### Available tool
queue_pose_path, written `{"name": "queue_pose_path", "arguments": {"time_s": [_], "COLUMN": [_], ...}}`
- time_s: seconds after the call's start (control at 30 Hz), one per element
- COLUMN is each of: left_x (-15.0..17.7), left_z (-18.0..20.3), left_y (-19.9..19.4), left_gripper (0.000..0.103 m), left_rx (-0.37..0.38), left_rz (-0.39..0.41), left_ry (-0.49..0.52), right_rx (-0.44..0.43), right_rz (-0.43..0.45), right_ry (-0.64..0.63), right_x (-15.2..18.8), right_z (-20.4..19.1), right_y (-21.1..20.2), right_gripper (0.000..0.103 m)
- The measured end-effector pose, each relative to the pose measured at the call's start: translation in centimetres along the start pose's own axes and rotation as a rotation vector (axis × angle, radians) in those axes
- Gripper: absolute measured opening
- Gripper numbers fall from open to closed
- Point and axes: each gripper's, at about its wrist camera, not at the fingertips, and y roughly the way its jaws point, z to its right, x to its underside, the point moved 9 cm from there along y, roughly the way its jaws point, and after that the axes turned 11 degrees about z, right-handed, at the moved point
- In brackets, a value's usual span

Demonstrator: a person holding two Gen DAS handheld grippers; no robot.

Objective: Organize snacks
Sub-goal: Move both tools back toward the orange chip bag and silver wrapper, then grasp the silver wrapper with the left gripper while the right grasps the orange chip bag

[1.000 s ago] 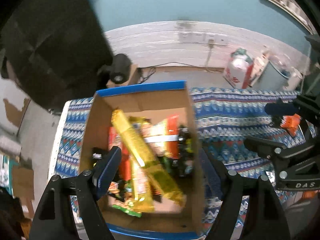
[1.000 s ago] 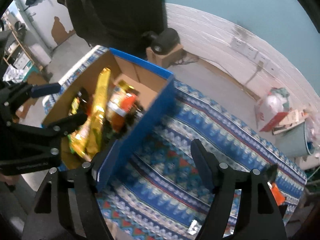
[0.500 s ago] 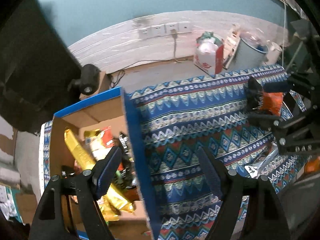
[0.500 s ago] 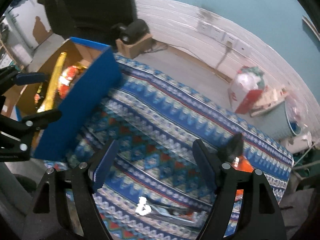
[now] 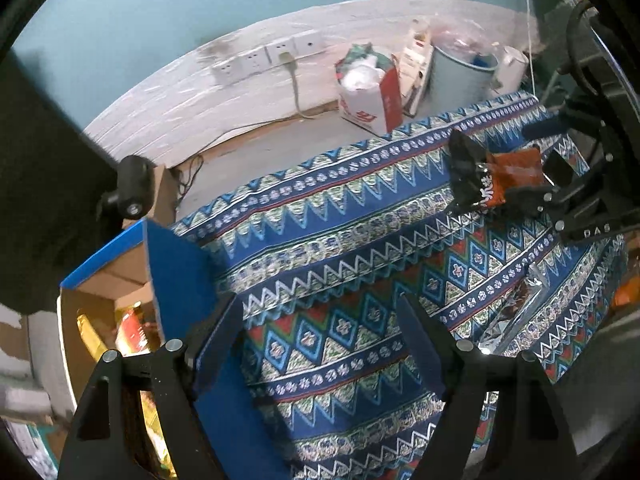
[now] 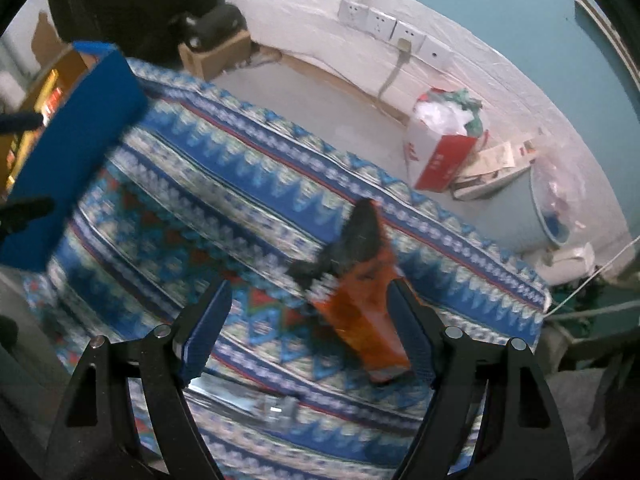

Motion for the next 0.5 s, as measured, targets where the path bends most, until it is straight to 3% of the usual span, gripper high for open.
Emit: {"name": "queue_pose_path", "arguments": {"time_s": [0.5], "left_x": [-0.3], "left_z": [1.5], "left_y": [5.2], "left_gripper": [0.081], "left_rx": [0.035], "left_rz": [-0.047], "left_ry": [0.052], "right_rx": [0.011], "right_rz": [-0.123], "right_ry": [-0.15], "right_x": [3.2], "right_z": [3.4], "right_y": [5.6], "right_gripper": [0.079]}}
